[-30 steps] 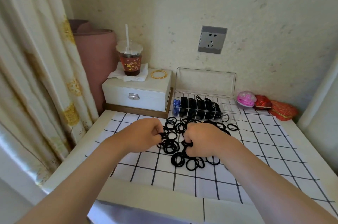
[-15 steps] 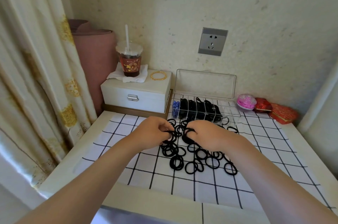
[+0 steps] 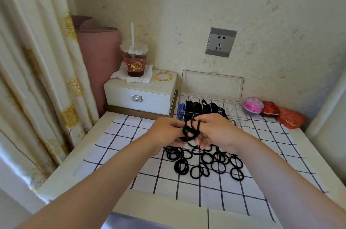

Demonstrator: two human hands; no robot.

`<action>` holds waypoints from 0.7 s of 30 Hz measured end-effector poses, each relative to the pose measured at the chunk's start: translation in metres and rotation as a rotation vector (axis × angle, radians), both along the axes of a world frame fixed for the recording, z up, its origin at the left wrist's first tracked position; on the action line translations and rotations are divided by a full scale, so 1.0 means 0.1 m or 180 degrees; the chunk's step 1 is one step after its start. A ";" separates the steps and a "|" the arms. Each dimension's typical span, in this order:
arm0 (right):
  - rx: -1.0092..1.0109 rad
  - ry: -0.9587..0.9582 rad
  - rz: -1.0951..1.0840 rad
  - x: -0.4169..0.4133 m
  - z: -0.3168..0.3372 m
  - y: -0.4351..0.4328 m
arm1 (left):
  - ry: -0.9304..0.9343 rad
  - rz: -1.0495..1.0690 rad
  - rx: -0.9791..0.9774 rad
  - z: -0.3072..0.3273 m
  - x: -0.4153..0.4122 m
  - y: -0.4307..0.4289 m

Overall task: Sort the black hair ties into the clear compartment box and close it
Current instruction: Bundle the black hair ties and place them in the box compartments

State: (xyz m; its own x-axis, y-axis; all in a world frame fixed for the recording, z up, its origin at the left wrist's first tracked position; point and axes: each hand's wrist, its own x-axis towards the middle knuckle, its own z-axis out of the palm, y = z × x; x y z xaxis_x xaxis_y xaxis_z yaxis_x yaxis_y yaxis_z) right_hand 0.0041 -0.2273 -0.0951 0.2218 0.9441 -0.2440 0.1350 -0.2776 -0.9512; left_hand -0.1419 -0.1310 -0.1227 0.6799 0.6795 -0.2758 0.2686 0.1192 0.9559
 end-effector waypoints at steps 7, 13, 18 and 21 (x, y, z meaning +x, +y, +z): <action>-0.0150 -0.0100 -0.0647 0.00 -0.08 0.05 | -0.0530 -0.0361 -0.0850 0.09 -0.03 -0.02; -0.0270 -0.0198 -0.0834 0.01 -0.09 0.05 | -0.0323 -0.0090 -0.0512 -0.06 0.02 -0.01; 0.0092 -0.0312 -0.1165 0.08 -0.04 0.04 | -0.0062 0.0292 -0.0379 -0.11 0.05 0.04; 0.0255 -0.0167 -0.0658 0.06 0.04 0.01 | -0.0027 0.0255 -0.0273 -0.12 0.06 0.05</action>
State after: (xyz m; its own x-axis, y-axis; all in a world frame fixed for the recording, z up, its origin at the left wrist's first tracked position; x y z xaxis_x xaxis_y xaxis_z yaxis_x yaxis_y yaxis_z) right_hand 0.0105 -0.2260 -0.0909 0.4230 0.8931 -0.1530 0.1330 -0.2283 -0.9645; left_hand -0.1364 -0.1263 -0.1344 0.6270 0.7059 -0.3296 0.2468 0.2213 0.9435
